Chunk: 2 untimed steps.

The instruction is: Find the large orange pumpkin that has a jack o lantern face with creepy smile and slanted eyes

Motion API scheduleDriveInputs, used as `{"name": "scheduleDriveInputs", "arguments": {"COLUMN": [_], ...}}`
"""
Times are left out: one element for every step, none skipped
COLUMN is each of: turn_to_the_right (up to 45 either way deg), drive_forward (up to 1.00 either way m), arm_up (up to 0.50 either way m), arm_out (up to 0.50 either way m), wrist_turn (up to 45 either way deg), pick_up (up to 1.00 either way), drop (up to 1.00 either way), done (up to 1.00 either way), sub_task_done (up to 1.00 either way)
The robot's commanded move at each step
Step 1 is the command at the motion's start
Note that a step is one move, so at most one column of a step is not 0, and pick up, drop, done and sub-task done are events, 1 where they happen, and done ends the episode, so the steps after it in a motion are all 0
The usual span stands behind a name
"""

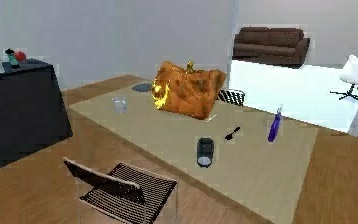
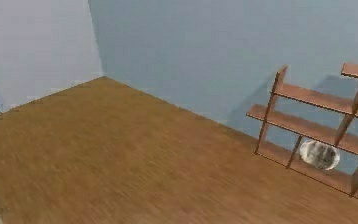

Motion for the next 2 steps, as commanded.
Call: {"name": "scheduleDriveInputs", "arguments": {"turn_to_the_right": [0.0, 0.0], "drive_forward": [0.10, 0.00], "arm_up": [0.00, 0.00], "arm_out": [0.00, 0.00], "wrist_turn": [0.0, 0.0], "pick_up": [0.00, 0.00], "drop": [0.00, 0.00], "done": [0.00, 1.00], "sub_task_done": [0.00, 0.00]}}
